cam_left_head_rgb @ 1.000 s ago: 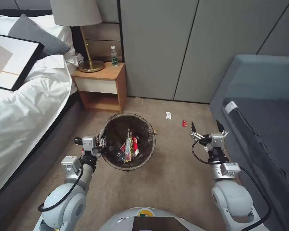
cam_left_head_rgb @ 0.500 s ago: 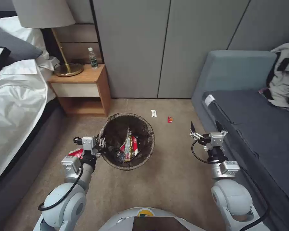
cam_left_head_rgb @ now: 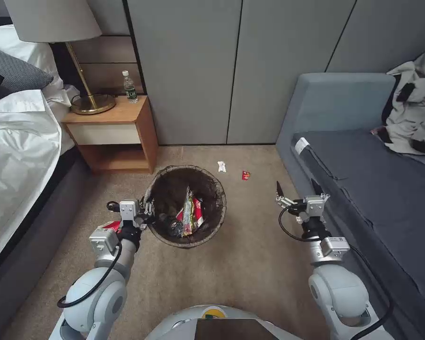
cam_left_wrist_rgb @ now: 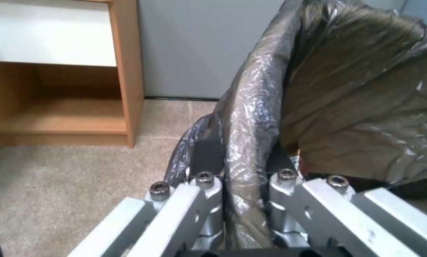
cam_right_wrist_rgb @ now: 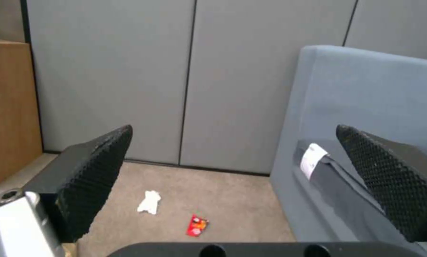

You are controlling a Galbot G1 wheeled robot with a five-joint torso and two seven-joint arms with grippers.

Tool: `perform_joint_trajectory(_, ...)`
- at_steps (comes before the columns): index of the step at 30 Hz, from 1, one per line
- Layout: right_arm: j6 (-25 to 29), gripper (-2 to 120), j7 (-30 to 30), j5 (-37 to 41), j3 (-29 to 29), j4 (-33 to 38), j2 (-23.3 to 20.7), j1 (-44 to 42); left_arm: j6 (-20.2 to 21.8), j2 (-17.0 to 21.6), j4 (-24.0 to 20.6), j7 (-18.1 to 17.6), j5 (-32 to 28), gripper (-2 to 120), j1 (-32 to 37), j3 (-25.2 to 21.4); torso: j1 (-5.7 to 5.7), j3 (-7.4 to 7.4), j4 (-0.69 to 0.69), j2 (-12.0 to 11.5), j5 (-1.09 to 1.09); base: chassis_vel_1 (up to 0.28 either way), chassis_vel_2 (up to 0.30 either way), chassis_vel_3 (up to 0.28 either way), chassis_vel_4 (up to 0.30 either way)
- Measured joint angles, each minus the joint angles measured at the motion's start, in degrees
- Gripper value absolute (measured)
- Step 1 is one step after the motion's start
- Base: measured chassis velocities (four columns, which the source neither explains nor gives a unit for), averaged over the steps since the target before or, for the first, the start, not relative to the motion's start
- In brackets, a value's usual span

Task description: Pick up the trash bin, then pick up the garbage from the floor and place it into the trash bin.

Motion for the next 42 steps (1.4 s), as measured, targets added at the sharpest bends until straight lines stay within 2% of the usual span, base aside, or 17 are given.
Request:
perform_joint_trajectory(17, -0.3, 100, 0.1, 0.0, -0.8, 0.1, 0.3, 0.0, -0.1, 0.2, 0.4, 0.0, -0.3, 7, -0.4, -0.2, 0.0, 0.01, 0.01, 0.0, 0.0, -0.059, 0.058, 0.056, -0.054)
perform_joint_trajectory(42, -0.9, 100, 1.2, 0.0, -2.3, 0.5, 0.0, 0.1, -0.3, 0.3, 0.4, 0.1, -0.5, 7, -0.7, -0.2, 0.0, 0.0, -0.01, 0.0, 0.0, -0.116, 0.122, 0.123, -0.114)
